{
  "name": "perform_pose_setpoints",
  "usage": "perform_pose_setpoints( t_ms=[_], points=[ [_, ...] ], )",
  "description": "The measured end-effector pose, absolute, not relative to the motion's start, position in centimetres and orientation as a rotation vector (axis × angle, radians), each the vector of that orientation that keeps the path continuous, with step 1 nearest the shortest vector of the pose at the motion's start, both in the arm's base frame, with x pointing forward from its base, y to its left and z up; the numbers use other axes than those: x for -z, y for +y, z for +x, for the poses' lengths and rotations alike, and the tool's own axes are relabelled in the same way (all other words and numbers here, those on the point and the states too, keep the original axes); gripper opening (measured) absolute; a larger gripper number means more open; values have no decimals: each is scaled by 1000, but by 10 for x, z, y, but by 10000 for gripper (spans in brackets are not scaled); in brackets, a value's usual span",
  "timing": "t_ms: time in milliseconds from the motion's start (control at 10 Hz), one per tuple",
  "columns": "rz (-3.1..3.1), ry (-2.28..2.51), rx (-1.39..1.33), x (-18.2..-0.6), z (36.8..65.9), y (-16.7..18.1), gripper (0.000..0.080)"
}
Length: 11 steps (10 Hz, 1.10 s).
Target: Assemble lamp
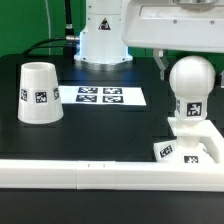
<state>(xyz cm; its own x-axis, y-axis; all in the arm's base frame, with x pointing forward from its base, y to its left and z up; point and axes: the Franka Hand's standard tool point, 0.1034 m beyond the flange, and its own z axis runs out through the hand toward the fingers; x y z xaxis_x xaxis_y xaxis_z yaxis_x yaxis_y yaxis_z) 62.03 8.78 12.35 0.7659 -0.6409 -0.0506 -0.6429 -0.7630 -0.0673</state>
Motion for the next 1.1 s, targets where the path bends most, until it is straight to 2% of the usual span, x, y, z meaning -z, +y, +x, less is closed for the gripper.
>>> perform_pose_setpoints(
  t_ms=[700,800,1100],
  points=[
    [-2556,1640,-92,-124,620,98,577],
    [-2574,1610,-91,-124,620,98,652],
    [-2709,1370,-76,-126,622,94,692]
  ],
)
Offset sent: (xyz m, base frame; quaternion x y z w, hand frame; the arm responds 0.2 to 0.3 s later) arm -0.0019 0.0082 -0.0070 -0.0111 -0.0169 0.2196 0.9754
